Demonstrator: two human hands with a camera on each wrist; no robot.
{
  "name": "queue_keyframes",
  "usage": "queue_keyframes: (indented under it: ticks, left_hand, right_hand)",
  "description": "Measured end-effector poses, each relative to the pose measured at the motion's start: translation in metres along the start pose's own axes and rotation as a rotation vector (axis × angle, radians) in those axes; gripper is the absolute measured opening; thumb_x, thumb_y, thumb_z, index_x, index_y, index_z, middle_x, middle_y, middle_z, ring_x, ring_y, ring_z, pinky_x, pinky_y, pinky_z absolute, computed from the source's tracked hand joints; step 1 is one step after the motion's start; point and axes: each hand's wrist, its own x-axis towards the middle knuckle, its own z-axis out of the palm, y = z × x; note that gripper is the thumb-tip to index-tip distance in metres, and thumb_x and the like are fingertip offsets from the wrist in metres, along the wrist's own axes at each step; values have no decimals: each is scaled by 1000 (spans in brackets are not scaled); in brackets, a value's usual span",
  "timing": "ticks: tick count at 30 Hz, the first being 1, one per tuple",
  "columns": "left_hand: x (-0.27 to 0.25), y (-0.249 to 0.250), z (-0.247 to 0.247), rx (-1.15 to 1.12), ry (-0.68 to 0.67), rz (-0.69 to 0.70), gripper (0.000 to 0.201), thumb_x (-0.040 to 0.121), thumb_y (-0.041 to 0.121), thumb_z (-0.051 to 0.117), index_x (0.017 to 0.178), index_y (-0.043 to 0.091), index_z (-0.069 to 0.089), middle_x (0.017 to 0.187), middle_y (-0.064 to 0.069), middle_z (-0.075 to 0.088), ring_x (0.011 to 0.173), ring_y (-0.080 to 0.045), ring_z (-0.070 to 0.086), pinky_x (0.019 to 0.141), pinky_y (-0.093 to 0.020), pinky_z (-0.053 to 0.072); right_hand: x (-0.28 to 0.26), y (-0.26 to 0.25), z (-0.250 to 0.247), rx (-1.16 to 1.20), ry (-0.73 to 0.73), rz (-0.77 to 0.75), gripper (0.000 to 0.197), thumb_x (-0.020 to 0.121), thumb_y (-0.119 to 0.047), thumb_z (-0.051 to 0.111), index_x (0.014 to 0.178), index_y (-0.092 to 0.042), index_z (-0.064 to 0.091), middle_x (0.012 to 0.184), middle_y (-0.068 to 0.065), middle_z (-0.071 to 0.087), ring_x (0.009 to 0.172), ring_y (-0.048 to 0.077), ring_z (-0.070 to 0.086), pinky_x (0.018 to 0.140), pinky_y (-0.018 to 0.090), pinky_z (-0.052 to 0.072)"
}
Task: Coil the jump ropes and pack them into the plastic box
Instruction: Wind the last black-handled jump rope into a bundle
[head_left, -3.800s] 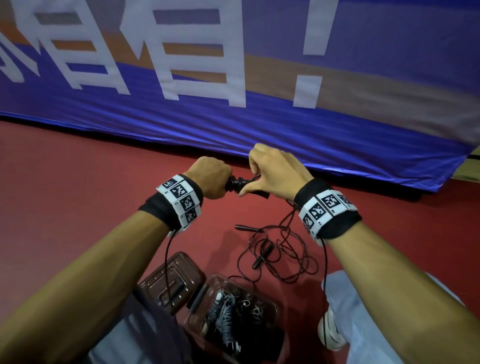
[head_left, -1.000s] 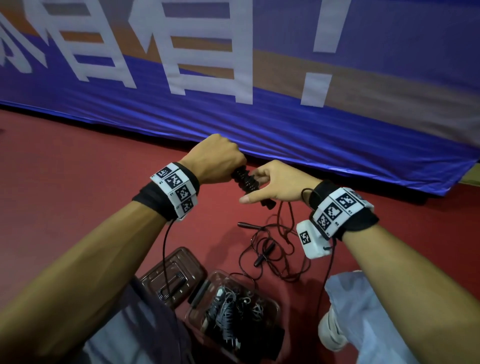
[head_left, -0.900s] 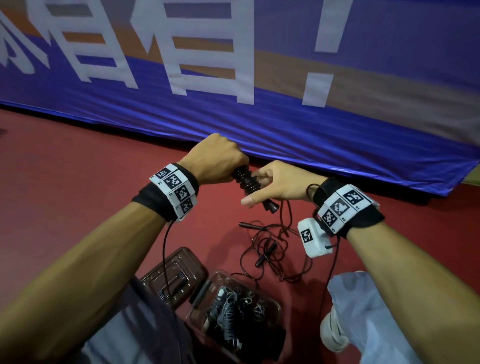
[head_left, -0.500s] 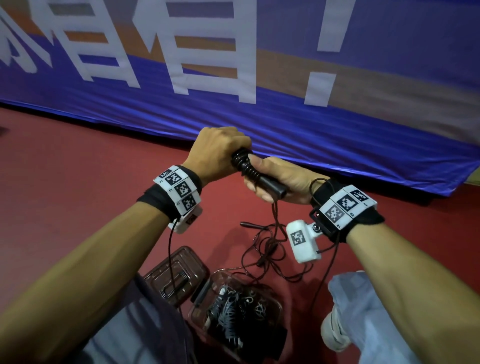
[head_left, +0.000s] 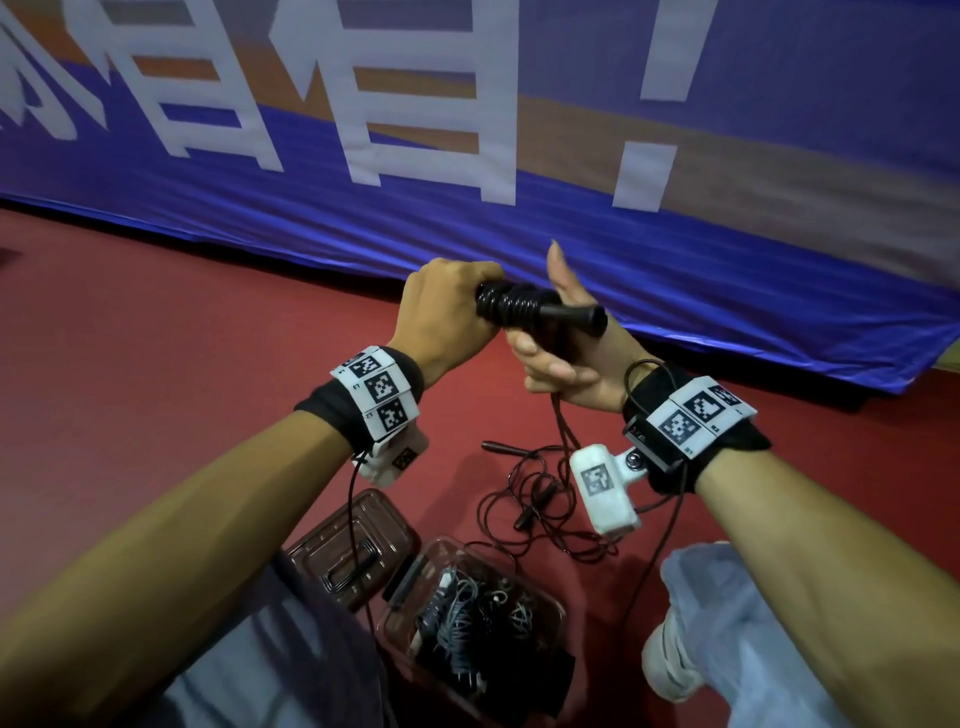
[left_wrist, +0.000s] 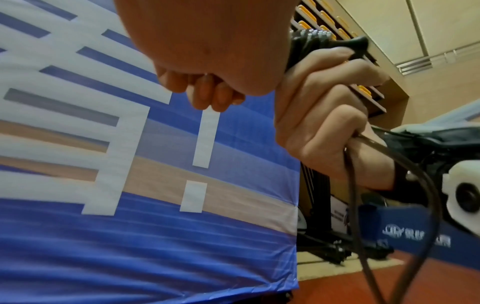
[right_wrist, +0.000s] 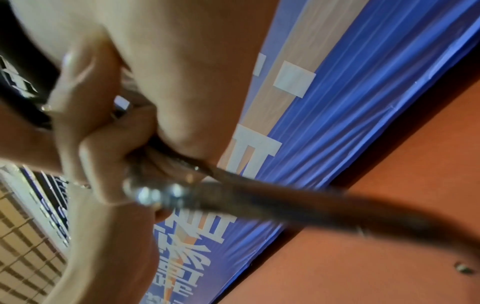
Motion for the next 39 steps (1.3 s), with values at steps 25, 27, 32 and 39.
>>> queue_keyframes:
  ticks: [25,27,32,39]
  left_hand:
    - [0,-33,38,651,-835,-224,23,92,27,56,108,13,63,103,-5,68,93,-26,66,71,-33,44]
    - [2,-35,32,653,-860,-139,19,90,26,56,104,14,62,103,-5,67,93,-27,66,73,-34,46]
    - [9,-34,25,723,-858,89,7,88,22,56,93,17,56,99,-5,68,86,-27,65,67,-33,43]
    - [20,-33,8,692,-740,180,5,82,18,58,86,16,61,89,-6,68,80,-32,65,63,-33,38]
  right_hand:
    - [17,25,-12,-1289,806,110,34,101,-31,64,82,-4,71,73,10,66,57,23,53,55,30,41]
    - [12,19,-18,-1326,794,46,36,96,-36,70,76,-6,72,68,12,64,58,24,53,56,32,40]
    - [4,12,-32,-1245,737,-42,29,80,-36,87,79,-12,70,75,0,70,71,14,63,68,32,51]
    - [-3,-3,-33,-1004,519,-151,24,86,-25,83,82,-4,70,76,8,71,67,11,61,67,31,52]
